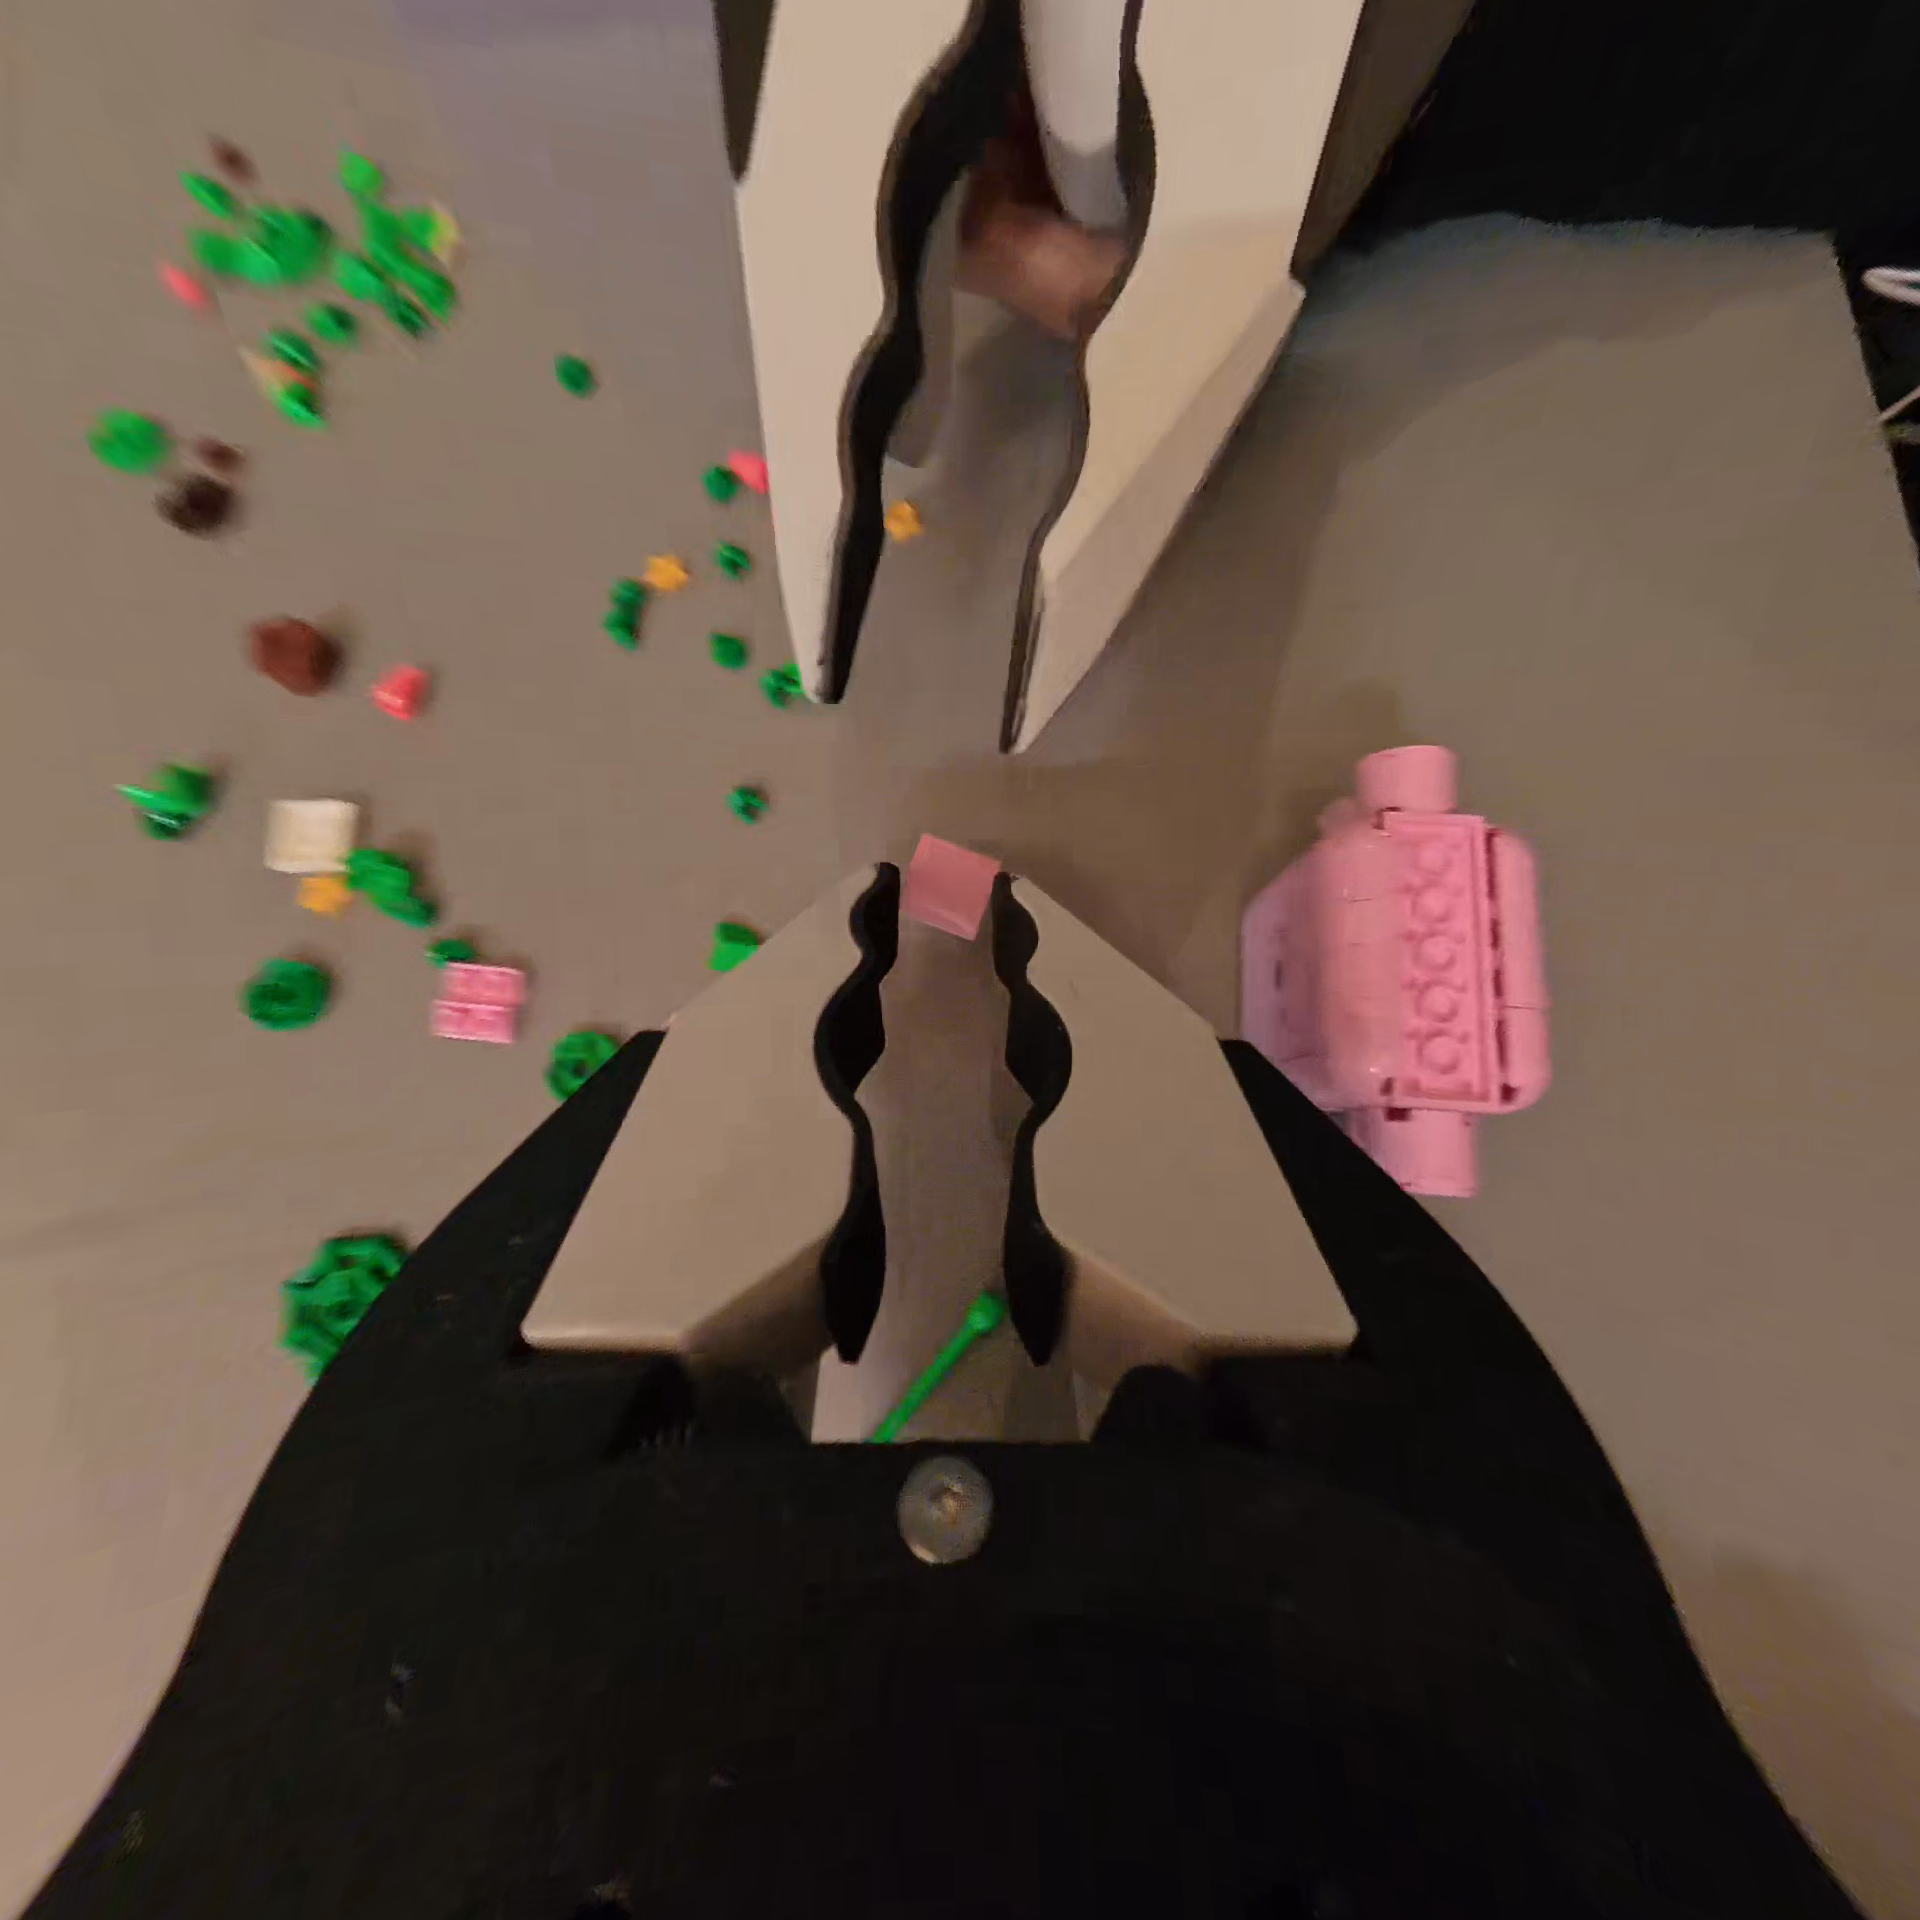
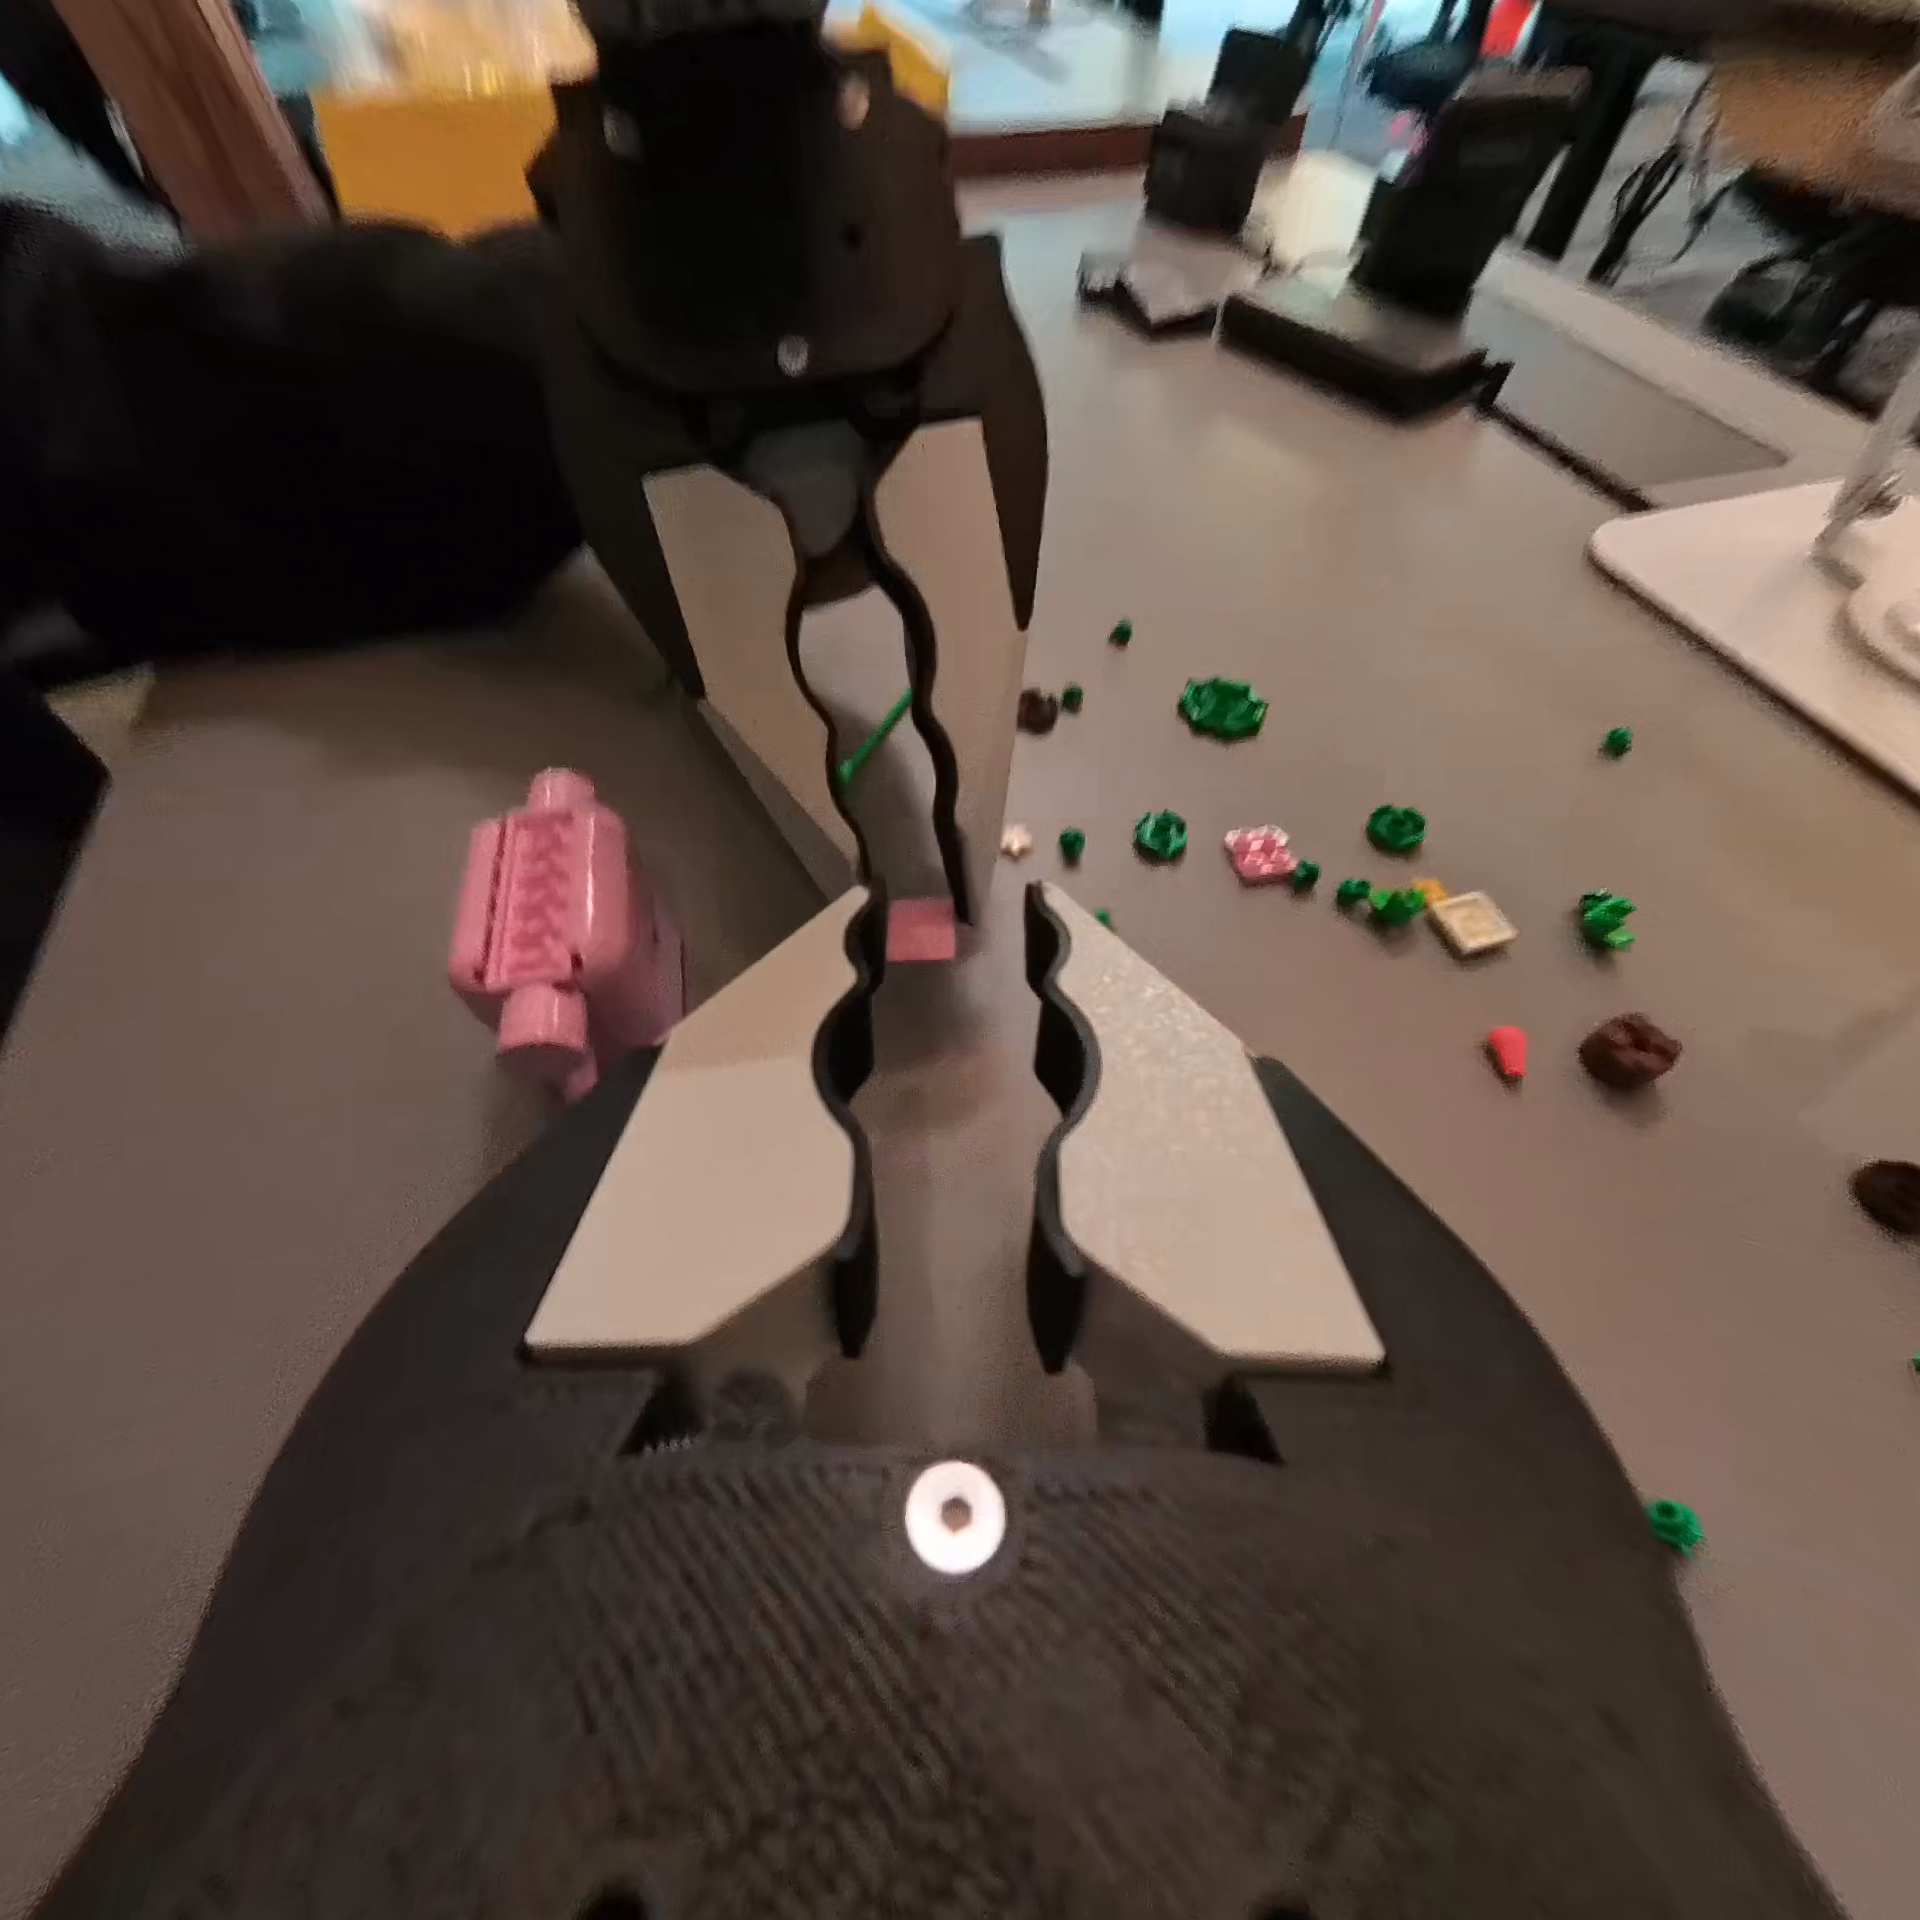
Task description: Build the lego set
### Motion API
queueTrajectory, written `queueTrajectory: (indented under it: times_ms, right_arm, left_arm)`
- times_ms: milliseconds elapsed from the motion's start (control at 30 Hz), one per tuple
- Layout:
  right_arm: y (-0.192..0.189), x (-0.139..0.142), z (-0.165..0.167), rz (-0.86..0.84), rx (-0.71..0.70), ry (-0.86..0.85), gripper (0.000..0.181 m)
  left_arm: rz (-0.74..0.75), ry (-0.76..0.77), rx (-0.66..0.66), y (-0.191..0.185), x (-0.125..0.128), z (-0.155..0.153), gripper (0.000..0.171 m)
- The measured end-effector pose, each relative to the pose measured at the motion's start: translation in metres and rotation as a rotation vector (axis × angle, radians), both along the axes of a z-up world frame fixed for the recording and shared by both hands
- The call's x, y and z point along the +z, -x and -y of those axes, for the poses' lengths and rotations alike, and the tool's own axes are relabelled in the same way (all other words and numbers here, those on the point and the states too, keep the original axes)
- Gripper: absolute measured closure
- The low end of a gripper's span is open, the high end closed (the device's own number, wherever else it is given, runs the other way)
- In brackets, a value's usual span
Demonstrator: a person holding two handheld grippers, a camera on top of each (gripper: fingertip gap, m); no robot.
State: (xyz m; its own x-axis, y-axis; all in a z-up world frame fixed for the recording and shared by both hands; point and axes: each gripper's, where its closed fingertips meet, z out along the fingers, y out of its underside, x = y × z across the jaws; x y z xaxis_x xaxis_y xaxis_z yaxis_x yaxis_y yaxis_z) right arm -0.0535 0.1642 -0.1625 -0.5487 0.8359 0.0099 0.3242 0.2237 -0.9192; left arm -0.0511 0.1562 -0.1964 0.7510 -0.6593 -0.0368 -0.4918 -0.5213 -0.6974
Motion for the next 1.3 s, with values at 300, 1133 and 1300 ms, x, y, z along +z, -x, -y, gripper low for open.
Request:
queueTrajectory:
  times_ms: [300, 1133, 1300]
  right_arm:
    - [-0.008, -0.049, 0.021, 0.164, 0.093, -0.227, 0.159]
    - [-0.009, -0.005, 0.023, 0.131, 0.118, 0.188, 0.167]
    - [-0.016, 0.046, 0.019, 0.070, 0.211, 0.618, 0.167]
  left_arm:
    - [0.136, 0.105, 0.060, -0.011, -0.015, 0.006, 0.158]
    - [0.597, -0.004, 0.025, -0.009, 0.041, 0.006, 0.132]
    - [0.806, -0.127, -0.026, -0.003, 0.086, 0.012, 0.131]
